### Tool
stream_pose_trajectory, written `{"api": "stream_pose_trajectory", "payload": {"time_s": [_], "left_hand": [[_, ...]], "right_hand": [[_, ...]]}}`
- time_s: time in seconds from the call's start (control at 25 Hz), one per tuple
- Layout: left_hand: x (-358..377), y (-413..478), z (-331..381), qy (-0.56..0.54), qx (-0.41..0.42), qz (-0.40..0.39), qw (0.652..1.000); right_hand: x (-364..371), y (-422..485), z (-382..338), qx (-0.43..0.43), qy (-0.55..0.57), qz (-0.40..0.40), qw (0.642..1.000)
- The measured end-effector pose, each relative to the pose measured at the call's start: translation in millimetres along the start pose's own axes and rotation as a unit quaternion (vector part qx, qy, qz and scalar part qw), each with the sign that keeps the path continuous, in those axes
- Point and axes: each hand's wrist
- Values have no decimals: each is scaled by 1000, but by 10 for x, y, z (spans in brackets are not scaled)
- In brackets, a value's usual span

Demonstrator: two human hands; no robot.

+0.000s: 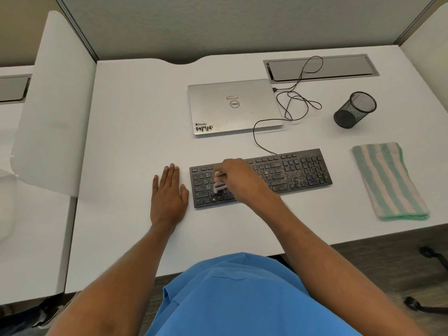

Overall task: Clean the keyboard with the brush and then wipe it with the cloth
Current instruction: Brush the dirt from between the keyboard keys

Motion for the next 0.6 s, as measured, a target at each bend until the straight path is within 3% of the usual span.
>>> {"api": "stream_pose_trajectory", "payload": {"time_s": [0.24,0.4,0.6], "left_hand": [[-1,-6,-2,0,1,4,1000],[-10,4,6,-5,-1,3,1000],[-10,7,6,-3,-3,-1,1000]], "right_hand": [[-271,37,368,123,26,16,992],[-214,47,372,90,20,73,993],[-101,25,176,65,55,9,996]]}}
Point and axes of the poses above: each hand's wrist, its own y-axis towards the middle knuckle, its own x-axis out of the palm, z = x × y, and after that the axes turned 11 degrees about x, right-handed
